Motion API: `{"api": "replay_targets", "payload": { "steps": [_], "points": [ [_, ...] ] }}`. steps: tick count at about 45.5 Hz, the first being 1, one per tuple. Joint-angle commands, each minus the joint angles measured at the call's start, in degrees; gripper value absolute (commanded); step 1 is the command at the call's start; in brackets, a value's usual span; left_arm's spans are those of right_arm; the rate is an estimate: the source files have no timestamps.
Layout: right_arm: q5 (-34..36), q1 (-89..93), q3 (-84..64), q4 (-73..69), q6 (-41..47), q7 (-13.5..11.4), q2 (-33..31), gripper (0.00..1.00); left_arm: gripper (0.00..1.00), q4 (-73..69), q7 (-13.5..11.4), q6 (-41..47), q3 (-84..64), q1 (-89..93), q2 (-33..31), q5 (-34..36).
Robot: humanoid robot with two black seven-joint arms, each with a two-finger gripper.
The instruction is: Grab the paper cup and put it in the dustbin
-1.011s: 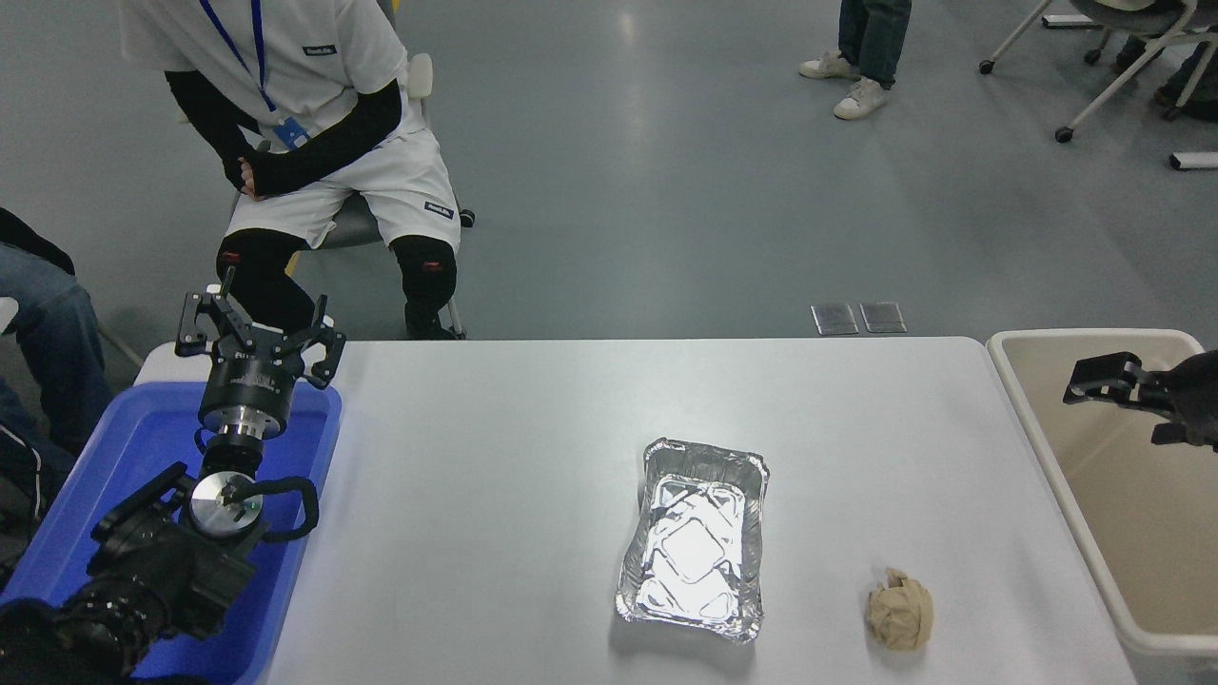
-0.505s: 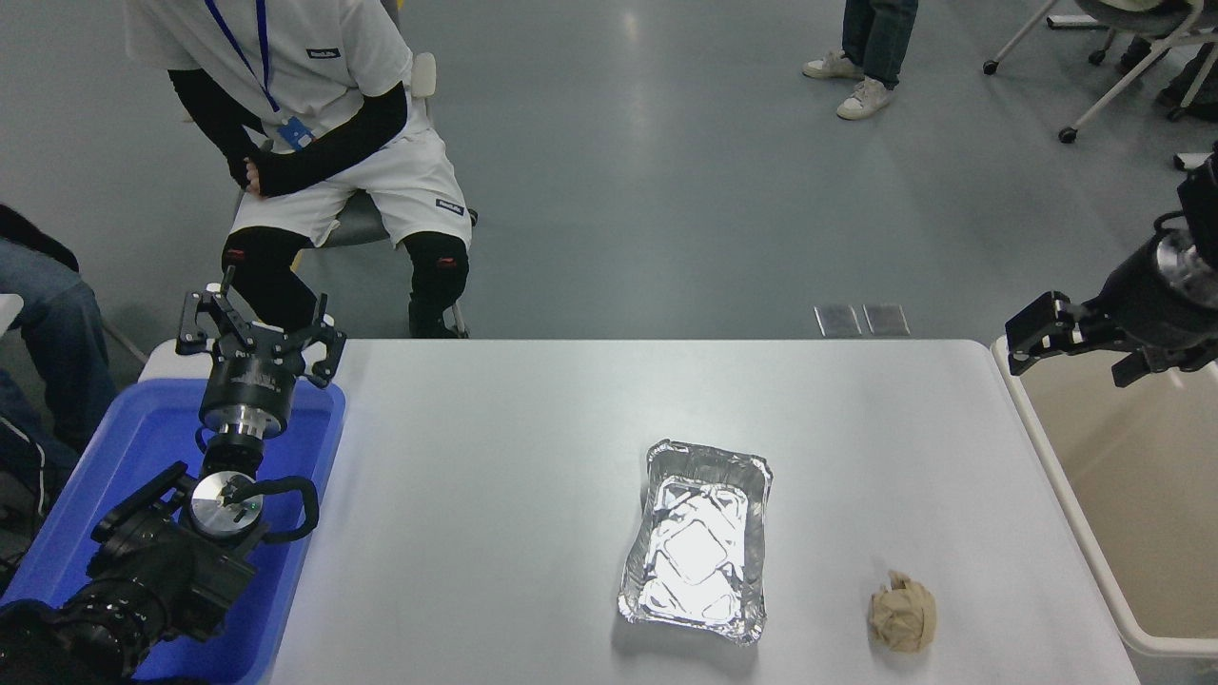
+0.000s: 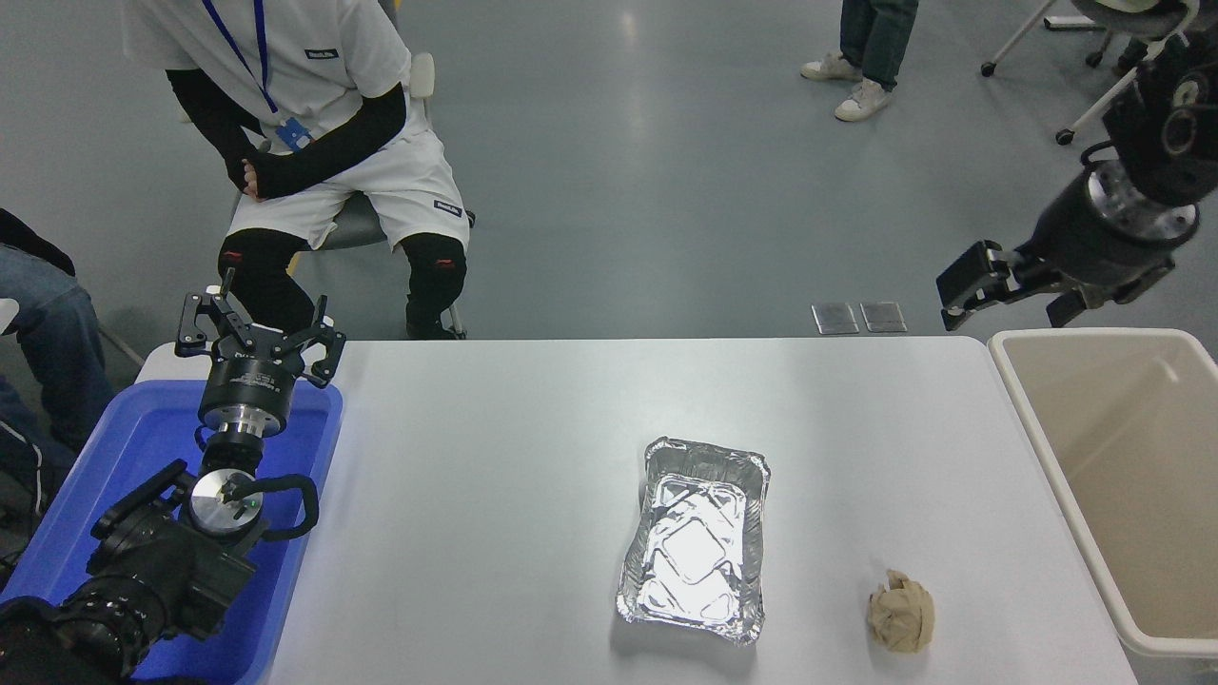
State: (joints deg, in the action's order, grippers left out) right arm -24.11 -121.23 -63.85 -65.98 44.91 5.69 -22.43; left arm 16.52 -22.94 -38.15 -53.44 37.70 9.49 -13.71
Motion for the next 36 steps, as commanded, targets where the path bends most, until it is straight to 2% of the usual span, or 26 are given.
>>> {"api": "replay_targets", "payload": {
  "steps": [1,9,36],
  "points": [
    [-0.1,-0.8,3.5,-0.4,0.1,-0.2,2.3,1.0,0.99,0.0,0.0,0.0,0.0,0.0,0.0,0.0],
    [-1.0,-0.6,3.3,-0.3,0.1,-0.2,5.3,1.0,0.99,0.0,0.0,0.0,0.0,0.0,0.0,0.0],
    [-0.5,0.4,-1.1,0.5,0.1,-0.2,4.2,1.0,0.99,0.0,0.0,0.0,0.0,0.0,0.0,0.1]
  ]
}}
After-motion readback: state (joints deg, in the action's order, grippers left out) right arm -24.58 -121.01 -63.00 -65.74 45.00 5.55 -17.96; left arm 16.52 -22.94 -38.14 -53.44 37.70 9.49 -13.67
